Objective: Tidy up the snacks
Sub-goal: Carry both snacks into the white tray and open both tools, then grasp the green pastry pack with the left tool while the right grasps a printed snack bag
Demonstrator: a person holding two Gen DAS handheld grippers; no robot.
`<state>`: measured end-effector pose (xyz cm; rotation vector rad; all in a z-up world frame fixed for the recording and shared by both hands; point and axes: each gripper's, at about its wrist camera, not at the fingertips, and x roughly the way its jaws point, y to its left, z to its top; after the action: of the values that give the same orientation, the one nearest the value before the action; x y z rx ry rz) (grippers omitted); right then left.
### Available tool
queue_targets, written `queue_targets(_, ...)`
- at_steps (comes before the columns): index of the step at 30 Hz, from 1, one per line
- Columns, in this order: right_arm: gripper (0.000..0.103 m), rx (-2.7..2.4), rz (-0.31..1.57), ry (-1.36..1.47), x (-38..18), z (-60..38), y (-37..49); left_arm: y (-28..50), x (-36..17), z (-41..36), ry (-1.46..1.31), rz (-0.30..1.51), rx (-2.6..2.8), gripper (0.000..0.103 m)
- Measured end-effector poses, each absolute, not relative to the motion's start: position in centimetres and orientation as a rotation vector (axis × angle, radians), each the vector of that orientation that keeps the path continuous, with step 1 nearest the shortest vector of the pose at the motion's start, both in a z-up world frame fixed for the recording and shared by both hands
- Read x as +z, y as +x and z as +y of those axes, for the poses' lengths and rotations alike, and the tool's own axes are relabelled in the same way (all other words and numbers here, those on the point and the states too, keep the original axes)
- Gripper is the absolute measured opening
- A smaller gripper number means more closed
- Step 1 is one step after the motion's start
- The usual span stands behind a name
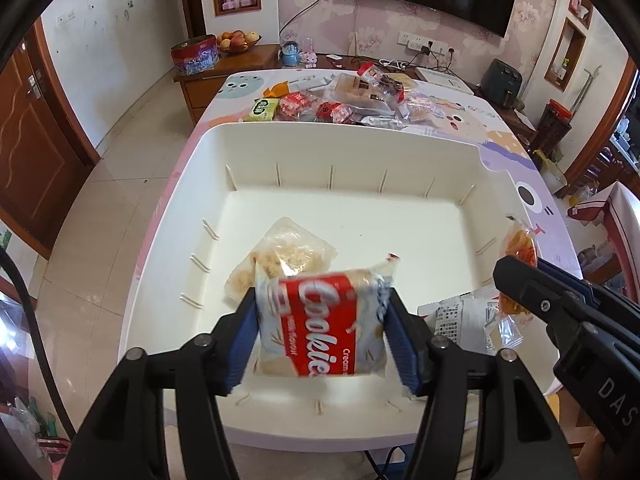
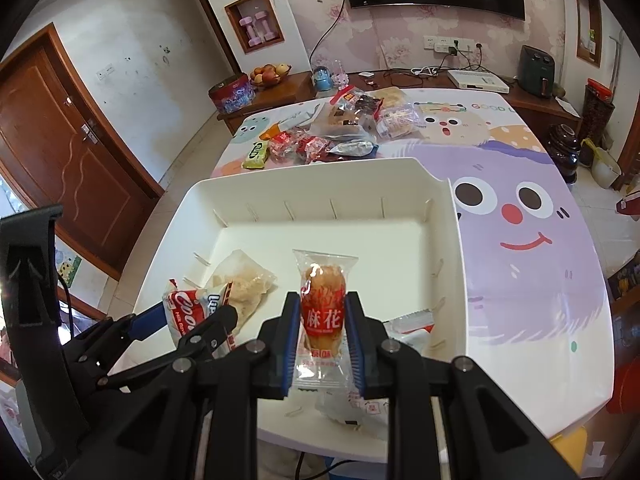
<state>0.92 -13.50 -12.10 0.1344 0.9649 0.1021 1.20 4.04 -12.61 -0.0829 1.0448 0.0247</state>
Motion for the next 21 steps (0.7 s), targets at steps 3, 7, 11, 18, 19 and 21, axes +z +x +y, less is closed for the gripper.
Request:
queue_targets(3,0.032,0.098,0.984,0.150,-12.50,-13.71,1.12,1.31,-12.76,4.15,-0.090,1.051,0.031,0.078)
queue_targets(7,0.046,0.091,0.997,0.165,-12.88,-13.99,1.26,1.35,-12.90,4.51,-0.108,1.053,0.045,0.086)
queue_targets(11,0.046,0.093,1.004,0.169,-13.05,-13.97,1.31,1.48,-13.22,4.67,-0.117,1.065,0.052,0.086)
queue_targets(18,0.046,0.090,1.006,0.168,-13.08,-14.01,1.41,1.63,-13.39,4.64,-0.113,1.071,0.059,0.087)
queue_targets(19,0.046,0.090,1.006,0.169,-13.10,-14.04,1.41,1.63,-13.38,4.65,-0.113,1.071,0.058,0.087)
queue_targets(21,0.046,0.090,1.007,0.168,-13.09,-14.01,1.43,1.65,-13.37,4.62,-0.112,1.070,0.058,0.087)
